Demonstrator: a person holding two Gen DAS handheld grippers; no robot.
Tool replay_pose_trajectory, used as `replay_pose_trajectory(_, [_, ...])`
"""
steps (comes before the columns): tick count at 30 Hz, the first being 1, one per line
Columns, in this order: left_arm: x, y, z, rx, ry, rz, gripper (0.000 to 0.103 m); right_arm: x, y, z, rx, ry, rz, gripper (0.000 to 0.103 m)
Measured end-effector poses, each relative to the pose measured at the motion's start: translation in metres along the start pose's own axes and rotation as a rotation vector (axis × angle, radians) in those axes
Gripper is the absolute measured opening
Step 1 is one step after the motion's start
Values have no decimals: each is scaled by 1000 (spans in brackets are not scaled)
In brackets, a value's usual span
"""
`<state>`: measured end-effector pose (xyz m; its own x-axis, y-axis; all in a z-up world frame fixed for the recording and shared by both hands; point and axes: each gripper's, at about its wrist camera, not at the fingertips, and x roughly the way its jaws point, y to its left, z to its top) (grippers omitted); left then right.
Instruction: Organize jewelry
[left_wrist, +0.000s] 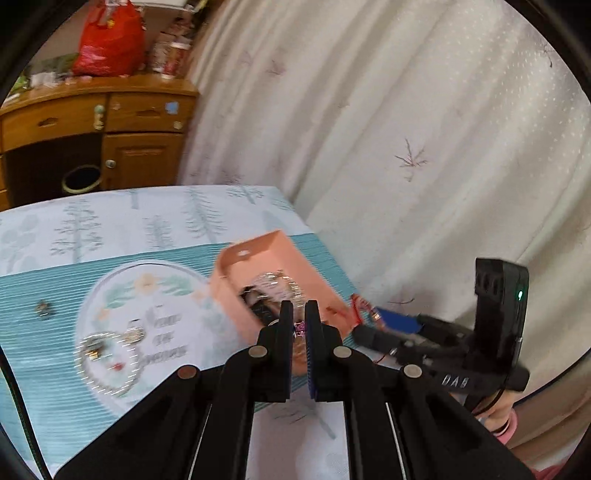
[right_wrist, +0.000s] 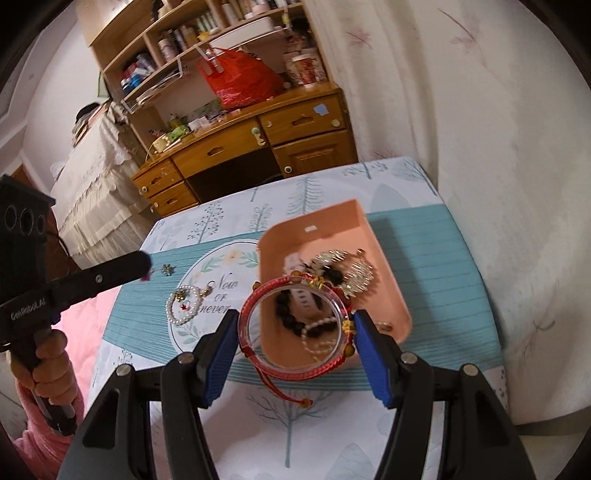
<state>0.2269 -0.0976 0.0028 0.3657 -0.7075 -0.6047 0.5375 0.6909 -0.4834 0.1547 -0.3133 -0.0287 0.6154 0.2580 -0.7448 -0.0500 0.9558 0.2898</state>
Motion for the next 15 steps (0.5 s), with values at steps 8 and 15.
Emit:
replay_pose_trajectory(8, [59, -23, 9, -15, 72, -43, 4, -1, -29, -1, 79, -24, 20, 62])
replay_pose_trajectory(15, [73, -21, 3, -37, 99, 15, 22, 7, -37, 0, 107, -10, 26, 65])
